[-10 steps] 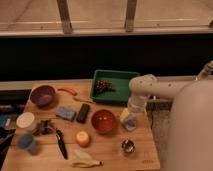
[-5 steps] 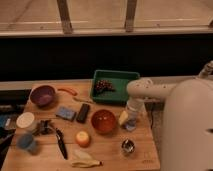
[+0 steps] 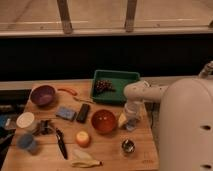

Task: Place towel in plastic cup

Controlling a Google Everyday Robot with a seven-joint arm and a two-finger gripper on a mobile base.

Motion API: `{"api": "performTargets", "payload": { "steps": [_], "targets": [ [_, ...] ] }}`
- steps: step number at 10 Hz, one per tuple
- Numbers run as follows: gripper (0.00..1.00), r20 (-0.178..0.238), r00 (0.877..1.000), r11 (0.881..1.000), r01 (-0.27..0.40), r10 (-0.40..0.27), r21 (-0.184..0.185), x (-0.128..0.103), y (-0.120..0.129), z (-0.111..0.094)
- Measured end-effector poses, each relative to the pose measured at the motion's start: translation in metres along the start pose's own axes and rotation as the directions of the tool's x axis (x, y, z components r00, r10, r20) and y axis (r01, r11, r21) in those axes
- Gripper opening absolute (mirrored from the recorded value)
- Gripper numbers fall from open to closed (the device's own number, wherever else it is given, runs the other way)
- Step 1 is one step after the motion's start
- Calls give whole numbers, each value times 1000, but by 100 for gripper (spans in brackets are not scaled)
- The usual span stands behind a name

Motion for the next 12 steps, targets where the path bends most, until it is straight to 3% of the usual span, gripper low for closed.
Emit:
{"api": "performTargets", "payload": {
  "steps": [6,8,9,11,12],
  "targets": [
    [3,27,1000,1000,6,-6,-6,1,0,-4],
    [0,36,999,1000,3,-2,-14,1,1,-7],
    [0,64,998,1000,-19,20,-20,3,-7,-16],
    [0,127,990,998,-61,64,-29,4,-25,-48],
    [0,171,982,997,-76,81,-32,3,-32,-73]
  ]
}}
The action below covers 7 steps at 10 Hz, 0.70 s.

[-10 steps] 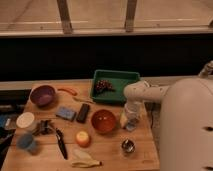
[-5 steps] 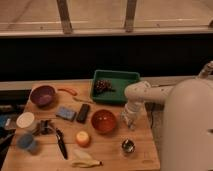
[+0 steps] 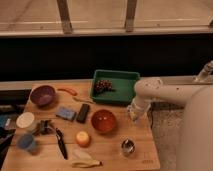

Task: Place towel in plastic cup

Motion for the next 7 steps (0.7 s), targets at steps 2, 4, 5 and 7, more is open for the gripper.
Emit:
{"api": "performTargets", "payload": {
  "steps": [2,4,5,7],
  "targets": [
    [0,62,998,1000,-16,16,2,-13,-10,-37],
    [0,137,991,999,-4,11,-46,-38,-13,-71],
    [0,147,989,997,12,-2,-70,-45,-11,-77],
    [0,163,984,992,89,-73,-89,-69,22,-80]
  ]
}}
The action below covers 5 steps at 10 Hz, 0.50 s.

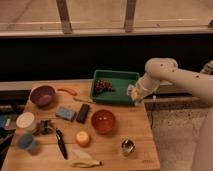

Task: Place towel in plastic cup

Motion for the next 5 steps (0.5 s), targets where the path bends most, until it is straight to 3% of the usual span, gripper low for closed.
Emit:
{"api": "performTargets", "payload": {
  "steps": [3,5],
  "targets": [
    [0,-10,991,990,136,-137,-44,-35,70,19],
    [0,-29,967,965,251,-254,-80,-45,127,33]
  ]
}}
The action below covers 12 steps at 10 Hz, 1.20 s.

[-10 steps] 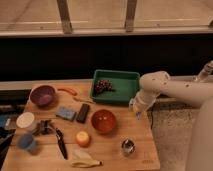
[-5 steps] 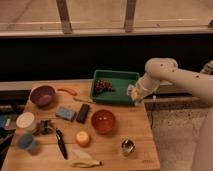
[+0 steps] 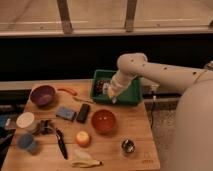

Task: Place towel in plastic cup

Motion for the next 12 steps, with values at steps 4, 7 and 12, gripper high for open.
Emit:
{"api": "performTargets", "payload": {
  "steps": [4,7,12],
  "targets": [
    [0,-10,999,999,32,-33,-10,-4,16,6],
    [0,-10,1000,1000,30,-30,-7,-3,13,5],
    [0,-7,964,963,266,-267,-48,-29,90,15]
  ]
}}
